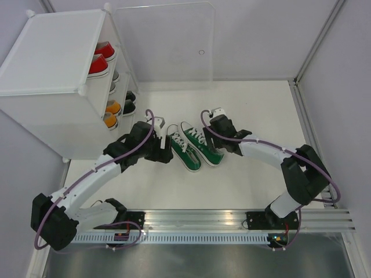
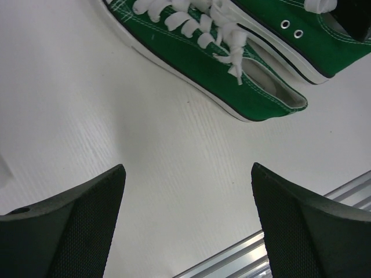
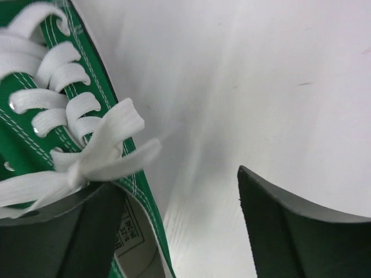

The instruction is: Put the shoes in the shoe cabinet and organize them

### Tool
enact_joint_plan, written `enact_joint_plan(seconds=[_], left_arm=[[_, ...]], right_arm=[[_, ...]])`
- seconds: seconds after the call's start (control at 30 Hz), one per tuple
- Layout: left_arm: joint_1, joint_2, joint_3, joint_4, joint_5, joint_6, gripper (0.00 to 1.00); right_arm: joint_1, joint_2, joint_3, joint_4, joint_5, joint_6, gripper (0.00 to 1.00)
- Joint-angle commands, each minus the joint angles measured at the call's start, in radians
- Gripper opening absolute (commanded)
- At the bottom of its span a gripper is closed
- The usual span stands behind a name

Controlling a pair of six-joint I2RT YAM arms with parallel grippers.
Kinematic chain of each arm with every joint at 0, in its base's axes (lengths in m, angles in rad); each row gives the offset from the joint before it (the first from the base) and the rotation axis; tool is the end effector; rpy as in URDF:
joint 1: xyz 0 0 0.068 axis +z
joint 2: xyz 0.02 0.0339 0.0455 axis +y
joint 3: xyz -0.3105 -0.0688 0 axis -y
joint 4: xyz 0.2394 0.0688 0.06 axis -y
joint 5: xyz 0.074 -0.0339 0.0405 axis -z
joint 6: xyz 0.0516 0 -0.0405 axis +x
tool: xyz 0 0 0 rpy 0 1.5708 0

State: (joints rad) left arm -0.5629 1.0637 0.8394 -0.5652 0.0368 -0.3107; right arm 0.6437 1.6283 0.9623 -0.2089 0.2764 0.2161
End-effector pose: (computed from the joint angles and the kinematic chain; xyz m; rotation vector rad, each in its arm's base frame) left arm 0.1718 -0.1107 0.3010 0.3211 2.3875 -0.4598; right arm 0.2823 0.1942 0.2279 -0.3908 2.3703 0.0593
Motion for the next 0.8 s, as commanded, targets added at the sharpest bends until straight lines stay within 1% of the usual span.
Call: enact_joint_plan(seconds=[0.0,0.03,0.1,0.13,0.17,0.2,0.23,0.27,0.3,0.33,0.4,0.43,0.47,0.5,0.53,0.57,0.6,0.67,0.77], left_arm=[[-0.077,0.068,0.096,0.047,-0.014,-0.050,0.91],[-0.097,0.087,0.113,0.050,-0.024,-0.051,0.91],[-0.153,0.160,0.177,0.050,-0.057,-0.048,0.91],[-0.170,0.185,0.200,0.050,-0.063,-0.047,0.91],[-0.202,0.218,0.225,0.050,-0.075,-0.041,0.91],[-0.219,0.244,0.275,0.050,-0.083,-0.028,0.91],[-0.233,0.302,0.302,0.050,-0.090,-0.021,0.91],[-0.261,0.330,0.328,0.050,-0.103,-0.008,0.90],[-0.273,0.358,0.383,0.050,-0.103,-0.004,0.90],[-0.294,0.421,0.409,0.047,-0.103,0.001,0.89],[-0.318,0.484,0.493,0.047,-0.098,0.021,0.88],[-0.342,0.542,0.519,0.045,-0.097,0.030,0.88],[-0.356,0.577,0.545,0.042,-0.095,0.050,0.87],[-0.370,0.603,0.597,0.041,-0.094,0.059,0.87],[-0.393,0.630,0.622,0.037,-0.092,0.068,0.87],[-0.403,0.691,0.648,0.025,-0.092,0.088,0.86],[-0.414,0.715,0.699,0.013,-0.091,0.096,0.86],[-0.442,0.790,0.762,-0.016,-0.094,0.125,0.84],[-0.465,0.844,0.796,-0.019,-0.100,0.163,0.82]], right_arm=[[0.004,-0.146,0.038,-0.021,0.079,0.040,0.84],[0.002,-0.177,0.033,-0.035,0.104,0.054,0.88],[-0.003,-0.272,0.026,-0.081,0.168,0.109,0.90],[-0.003,-0.306,0.021,-0.099,0.238,0.132,0.91],[-0.007,-0.373,0.006,-0.130,0.282,0.169,0.93],[-0.009,-0.407,-0.002,-0.147,0.317,0.193,0.94],[-0.010,-0.441,-0.020,-0.165,0.354,0.216,0.95],[-0.013,-0.509,-0.030,-0.203,0.439,0.241,0.96],[-0.015,-0.543,-0.043,-0.225,0.478,0.306,0.96],[-0.015,-0.577,-0.072,-0.245,0.519,0.337,0.96],[-0.018,-0.680,-0.111,-0.286,0.598,0.422,0.96],[-0.018,-0.715,-0.153,-0.294,0.618,0.451,0.96],[-0.018,-0.785,-0.178,-0.303,0.644,0.471,0.96],[-0.018,-0.821,-0.201,-0.307,0.652,0.521,0.96],[-0.018,-0.855,-0.245,-0.313,0.656,0.545,0.96],[-0.018,-0.924,-0.266,-0.317,0.665,0.561,0.96],[-0.018,-0.956,-0.287,-0.316,0.665,0.578,0.96],[-0.019,-1.036,-0.338,-0.311,0.672,0.601,0.96],[-0.018,-1.108,-0.382,-0.293,0.669,0.592,0.96]])
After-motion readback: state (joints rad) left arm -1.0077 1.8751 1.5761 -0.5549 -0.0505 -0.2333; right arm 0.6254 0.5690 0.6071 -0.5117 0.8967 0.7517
